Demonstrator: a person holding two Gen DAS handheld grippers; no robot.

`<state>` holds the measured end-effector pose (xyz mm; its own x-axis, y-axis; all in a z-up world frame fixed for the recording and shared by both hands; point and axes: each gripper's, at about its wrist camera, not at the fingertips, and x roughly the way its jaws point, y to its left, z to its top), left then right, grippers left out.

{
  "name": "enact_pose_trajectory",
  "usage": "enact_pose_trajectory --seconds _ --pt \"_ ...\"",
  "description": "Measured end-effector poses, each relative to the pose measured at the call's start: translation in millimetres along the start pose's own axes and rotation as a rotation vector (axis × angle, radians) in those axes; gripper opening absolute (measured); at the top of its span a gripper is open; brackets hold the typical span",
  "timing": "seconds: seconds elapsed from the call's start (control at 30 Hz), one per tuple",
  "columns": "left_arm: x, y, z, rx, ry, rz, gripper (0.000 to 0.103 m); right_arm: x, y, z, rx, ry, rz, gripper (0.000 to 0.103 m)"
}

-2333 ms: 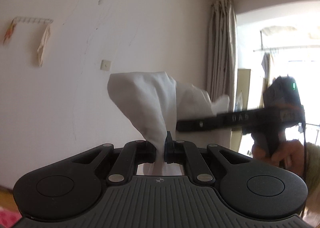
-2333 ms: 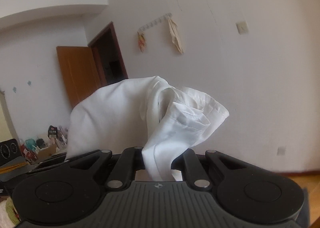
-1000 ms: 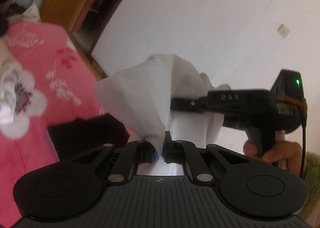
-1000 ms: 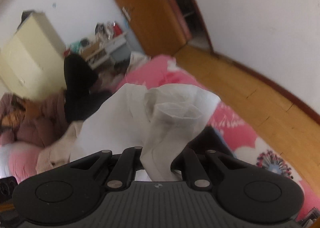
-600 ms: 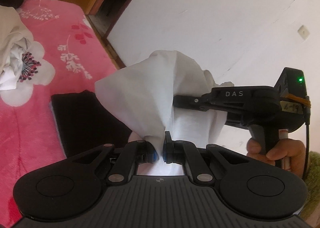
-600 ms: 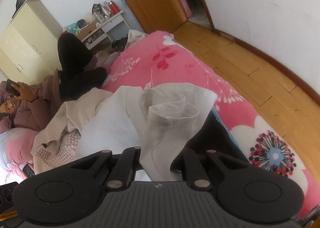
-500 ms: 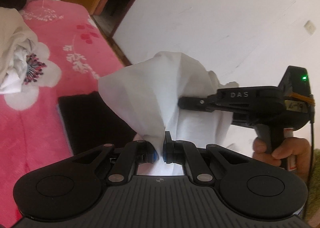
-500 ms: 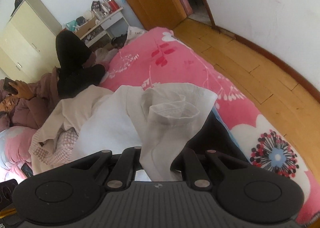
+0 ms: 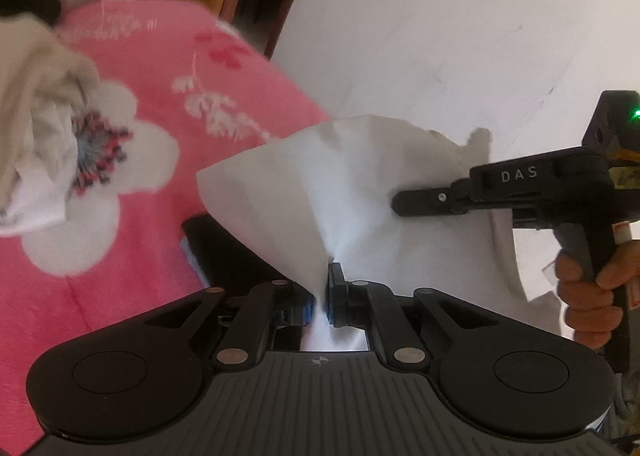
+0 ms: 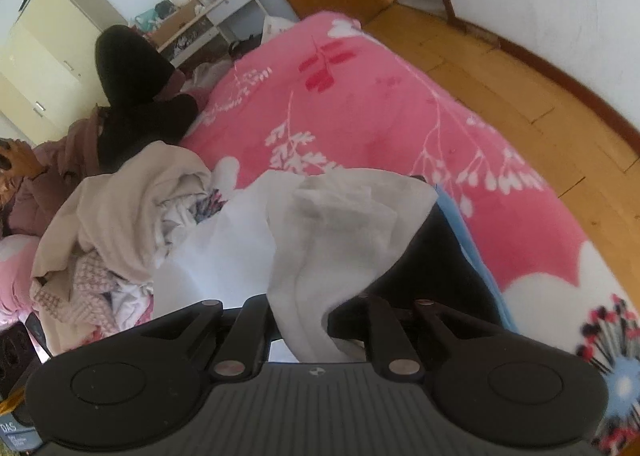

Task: Fold clothes
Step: 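Carry the shirt to the folded stack and lay it down with both grippers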

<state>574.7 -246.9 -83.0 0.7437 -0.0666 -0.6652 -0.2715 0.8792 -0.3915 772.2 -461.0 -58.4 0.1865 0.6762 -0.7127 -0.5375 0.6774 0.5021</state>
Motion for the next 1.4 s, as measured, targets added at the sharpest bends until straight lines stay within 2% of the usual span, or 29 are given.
enact_pose_trajectory --seconds 0.03,0.1,0.13,0.17,0.23,0.33,0.37,0.43,0.57,0.63,0.7,0.77,0.8,0.87,0.9,0.97,1.07,1.2,1.3,1.4 --pt "2.9 3.4 0.7 -0.015 0.013 -0.005 0.010 5.5 -2.9 1.3 0.006 0.008 -0.005 0.015" --pt "8.4 12.2 2.8 -0.034 0.028 -0.014 0.022 13.9 -9.9 5.6 0.026 0.018 -0.024 0.025" --pt "9.2 15.6 3.8 -0.039 0.034 -0.019 0.025 16.6 -13.2 7.7 0.037 0.020 -0.033 0.036" --pt "9.1 19.0 5.2 -0.048 0.043 -0.022 0.032 16.8 -16.2 10.3 0.053 0.019 -0.049 0.048" --pt "5.2 26.2 7.9 -0.071 0.042 -0.029 0.038 11.7 -21.0 13.1 0.077 0.002 -0.065 0.055" --pt "-6.3 35.1 12.7 -0.109 0.021 -0.037 0.050 -4.1 -29.8 16.9 0.128 -0.045 -0.090 0.076" --pt "-10.8 38.3 14.6 -0.122 0.006 -0.035 0.052 -11.3 -33.0 17.9 0.150 -0.067 -0.096 0.080" --pt "-20.9 44.1 18.9 -0.134 -0.035 -0.007 0.052 -27.6 -38.3 19.4 0.193 -0.118 -0.124 0.081" --pt "-45.4 41.5 28.6 -0.063 -0.130 0.052 0.053 -80.3 -28.7 8.9 0.340 -0.289 -0.295 0.080" --pt "-52.1 30.4 32.1 0.046 -0.164 0.030 0.053 -109.4 -3.8 -11.9 0.389 -0.348 -0.344 0.071" --pt "-49.9 12.3 32.4 0.200 -0.171 -0.006 0.053 -120.8 35.3 -39.6 0.321 -0.349 -0.425 0.067" --pt "-39.1 -5.5 30.8 0.338 -0.139 -0.036 0.053 -131.5 74.1 -67.2 0.252 -0.347 -0.505 0.057" --pt "-29.2 -12.7 29.5 0.388 -0.118 -0.023 0.053 -126.0 87.7 -79.4 0.223 -0.320 -0.550 0.056" --pt "-8.6 -23.4 27.1 0.465 -0.078 0.003 0.053 -102.9 106.6 -110.6 0.168 -0.231 -0.629 0.041" --pt "3.0 -24.7 25.9 0.487 -0.056 0.016 0.053 -90.8 106.3 -123.3 0.178 -0.197 -0.651 0.038" --pt "21.2 -23.1 24.8 0.500 -0.021 0.039 0.053 -70.5 95.7 -143.5 0.239 -0.166 -0.695 0.021" --pt "38.4 -18.4 22.5 0.509 0.020 0.045 0.052 -47.3 74.9 -165.5 0.296 -0.188 -0.749 0.020" --pt "43.6 -20.5 17.6 0.559 0.023 0.051 0.053 -31.2 53.3 -179.3 0.381 -0.242 -0.775 0.019" --pt "32.2 -23.0 26.3 0.554 0.017 0.035 0.053 -43.1 58.3 -174.7 0.422 -0.265 -0.773 0.019" --pt "13.4 -30.2 37.0 0.554 -0.032 -0.017 0.054 -63.1 74.8 -166.9 0.379 -0.340 -0.787 0.019"
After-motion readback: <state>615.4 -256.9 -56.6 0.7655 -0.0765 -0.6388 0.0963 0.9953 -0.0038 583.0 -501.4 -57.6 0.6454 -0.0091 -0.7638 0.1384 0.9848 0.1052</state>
